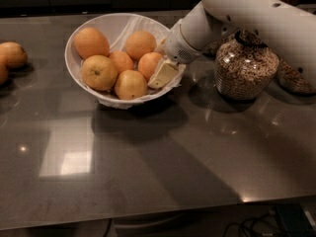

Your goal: Pick orange from white bowl

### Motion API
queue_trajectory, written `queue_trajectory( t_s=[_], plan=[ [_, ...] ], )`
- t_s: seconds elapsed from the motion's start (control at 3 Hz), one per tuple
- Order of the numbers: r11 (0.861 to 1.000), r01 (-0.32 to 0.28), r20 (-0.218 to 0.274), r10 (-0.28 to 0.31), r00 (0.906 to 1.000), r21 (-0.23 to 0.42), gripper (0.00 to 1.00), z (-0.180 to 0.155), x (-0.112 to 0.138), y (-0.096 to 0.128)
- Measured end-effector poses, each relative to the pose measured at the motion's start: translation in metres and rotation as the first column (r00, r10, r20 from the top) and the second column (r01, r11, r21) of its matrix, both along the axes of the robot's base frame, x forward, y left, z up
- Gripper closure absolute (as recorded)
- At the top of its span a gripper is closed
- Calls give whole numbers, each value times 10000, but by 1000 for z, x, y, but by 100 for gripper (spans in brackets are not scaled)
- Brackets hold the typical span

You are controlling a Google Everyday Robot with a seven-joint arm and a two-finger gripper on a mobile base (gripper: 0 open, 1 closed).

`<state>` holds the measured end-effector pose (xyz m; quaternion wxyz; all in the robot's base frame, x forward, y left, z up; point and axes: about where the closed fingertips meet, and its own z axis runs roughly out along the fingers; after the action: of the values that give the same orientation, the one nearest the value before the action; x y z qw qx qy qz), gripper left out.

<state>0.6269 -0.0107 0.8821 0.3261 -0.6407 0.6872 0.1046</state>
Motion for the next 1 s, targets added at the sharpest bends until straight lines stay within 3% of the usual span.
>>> queue_trajectory(
  t_s=[0.33,1.0],
  plan=[
    [10000,-6,-127,6,9999,40,34,-5,2,3],
    [10000,2,-205,0,9998,79,77,-7,2,3]
  ],
)
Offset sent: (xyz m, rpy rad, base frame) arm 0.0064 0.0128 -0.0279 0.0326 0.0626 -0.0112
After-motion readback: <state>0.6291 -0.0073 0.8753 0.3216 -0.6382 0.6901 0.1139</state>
